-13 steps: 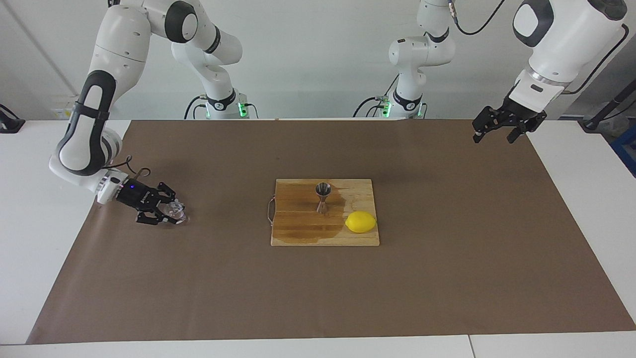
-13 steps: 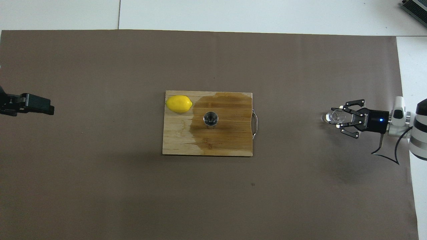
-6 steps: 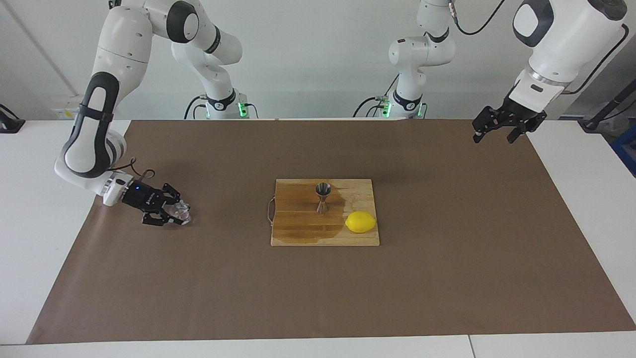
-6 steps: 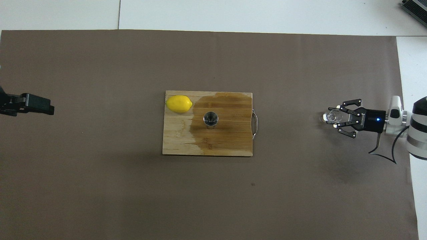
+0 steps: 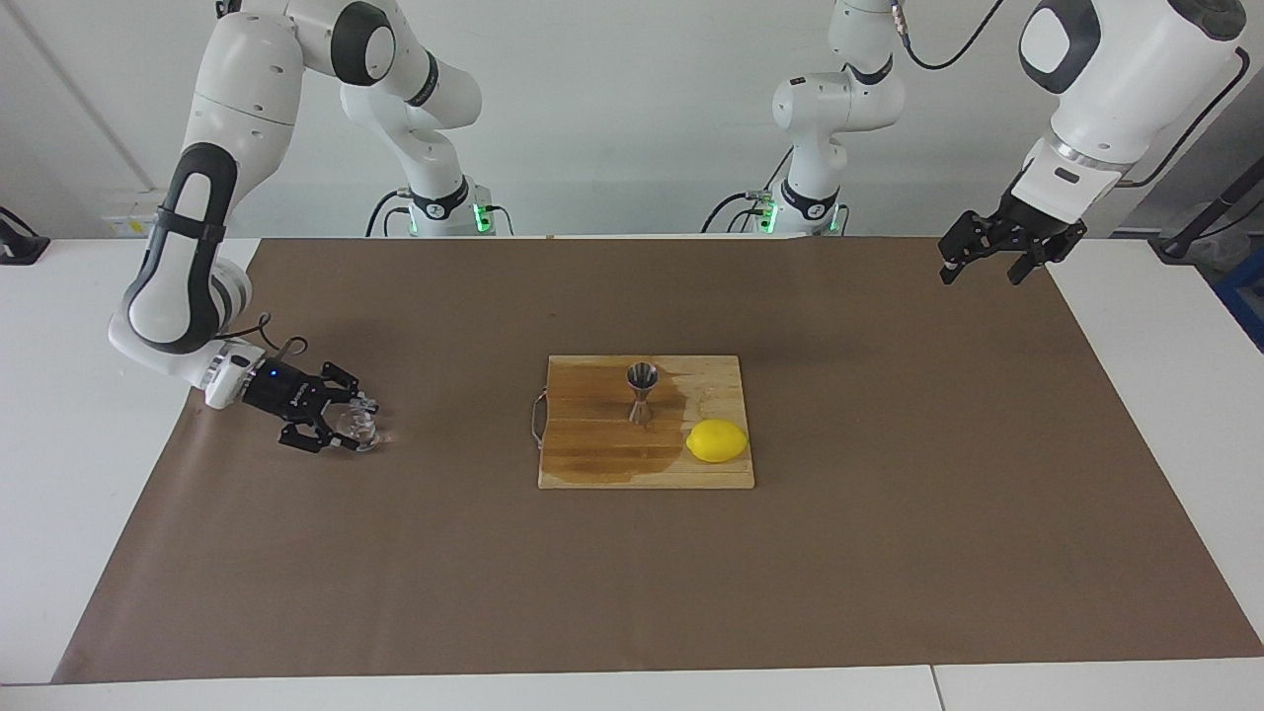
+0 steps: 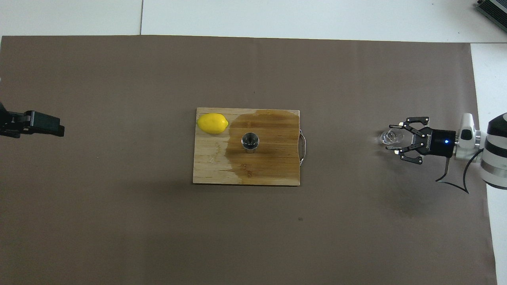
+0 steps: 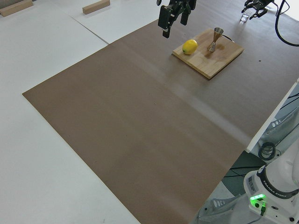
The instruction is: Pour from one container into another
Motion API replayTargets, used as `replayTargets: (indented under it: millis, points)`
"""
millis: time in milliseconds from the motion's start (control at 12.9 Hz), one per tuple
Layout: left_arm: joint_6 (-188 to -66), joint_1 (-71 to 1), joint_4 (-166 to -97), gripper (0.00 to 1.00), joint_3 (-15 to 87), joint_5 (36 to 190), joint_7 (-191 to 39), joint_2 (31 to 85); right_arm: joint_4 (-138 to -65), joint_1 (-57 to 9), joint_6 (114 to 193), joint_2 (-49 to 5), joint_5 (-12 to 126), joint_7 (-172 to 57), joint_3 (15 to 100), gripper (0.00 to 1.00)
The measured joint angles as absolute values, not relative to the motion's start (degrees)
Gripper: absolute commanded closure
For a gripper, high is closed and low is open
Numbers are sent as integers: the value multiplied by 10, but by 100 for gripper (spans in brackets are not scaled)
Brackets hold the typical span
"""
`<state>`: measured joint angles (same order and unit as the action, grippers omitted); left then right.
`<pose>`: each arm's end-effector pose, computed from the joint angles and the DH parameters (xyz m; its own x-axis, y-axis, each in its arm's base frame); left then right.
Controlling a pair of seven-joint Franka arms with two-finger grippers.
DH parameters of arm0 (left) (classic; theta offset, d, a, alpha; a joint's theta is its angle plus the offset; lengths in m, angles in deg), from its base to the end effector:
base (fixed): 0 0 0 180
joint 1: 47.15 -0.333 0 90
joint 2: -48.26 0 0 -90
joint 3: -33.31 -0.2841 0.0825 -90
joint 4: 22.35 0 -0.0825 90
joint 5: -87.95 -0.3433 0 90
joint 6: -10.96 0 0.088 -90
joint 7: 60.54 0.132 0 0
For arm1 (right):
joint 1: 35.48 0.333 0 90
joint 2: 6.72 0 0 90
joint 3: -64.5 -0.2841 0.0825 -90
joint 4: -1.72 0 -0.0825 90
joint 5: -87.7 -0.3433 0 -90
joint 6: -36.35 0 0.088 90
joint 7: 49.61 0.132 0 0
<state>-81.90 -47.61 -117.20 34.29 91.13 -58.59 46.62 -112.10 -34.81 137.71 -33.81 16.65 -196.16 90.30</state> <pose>0.5088 -0.0118 0.5501 0.9992 -0.0403 -0.0043 -0.0400 -0.9977 0.0551 0.5225 -0.1239 0.2263 0.0203 0.5448 0.8383 0.9748 -0.1972 0.1046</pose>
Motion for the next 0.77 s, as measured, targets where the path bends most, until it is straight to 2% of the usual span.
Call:
replayTargets:
  millis: [463, 772]
  points:
    - [-819, -476, -1172, 0, 343, 911, -586, 466, -1112, -346, 1310, -324, 159, -1920, 902, 0]
    - [-819, -476, -1172, 0, 343, 911, -586, 466, -1068, -336, 1322, -244, 224, -1728, 898, 0]
